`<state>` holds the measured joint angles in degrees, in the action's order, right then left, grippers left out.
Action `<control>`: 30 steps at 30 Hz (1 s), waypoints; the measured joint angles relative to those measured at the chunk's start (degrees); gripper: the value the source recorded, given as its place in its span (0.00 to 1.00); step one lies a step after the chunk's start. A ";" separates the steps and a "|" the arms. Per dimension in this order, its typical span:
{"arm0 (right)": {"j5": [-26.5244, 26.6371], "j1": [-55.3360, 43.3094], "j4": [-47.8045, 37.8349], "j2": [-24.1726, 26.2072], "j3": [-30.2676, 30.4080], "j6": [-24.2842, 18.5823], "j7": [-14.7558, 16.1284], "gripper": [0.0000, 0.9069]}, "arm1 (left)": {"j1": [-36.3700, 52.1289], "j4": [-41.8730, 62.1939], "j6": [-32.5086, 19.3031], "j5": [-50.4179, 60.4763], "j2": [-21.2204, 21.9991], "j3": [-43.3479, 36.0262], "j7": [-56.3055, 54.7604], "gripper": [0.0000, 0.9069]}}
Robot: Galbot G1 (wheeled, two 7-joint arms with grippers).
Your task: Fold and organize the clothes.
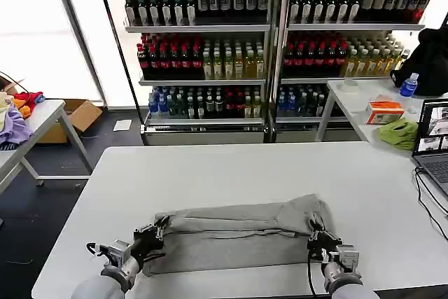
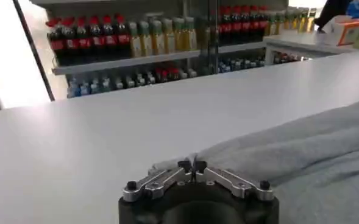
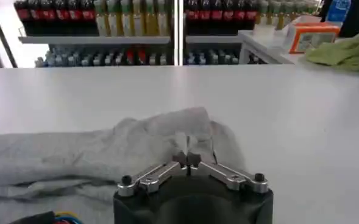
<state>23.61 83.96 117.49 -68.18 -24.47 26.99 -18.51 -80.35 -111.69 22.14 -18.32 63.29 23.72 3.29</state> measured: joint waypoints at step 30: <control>2.21 -2.82 10.11 3.12 -5.03 -1.09 -0.42 1.00 | -3.50 -5.83 2.86 -0.80 6.73 3.70 -6.30 1.00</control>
<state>25.82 81.14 127.61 -65.06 -29.49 25.90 -18.94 -83.85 -117.52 25.01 -19.11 70.03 27.42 -3.01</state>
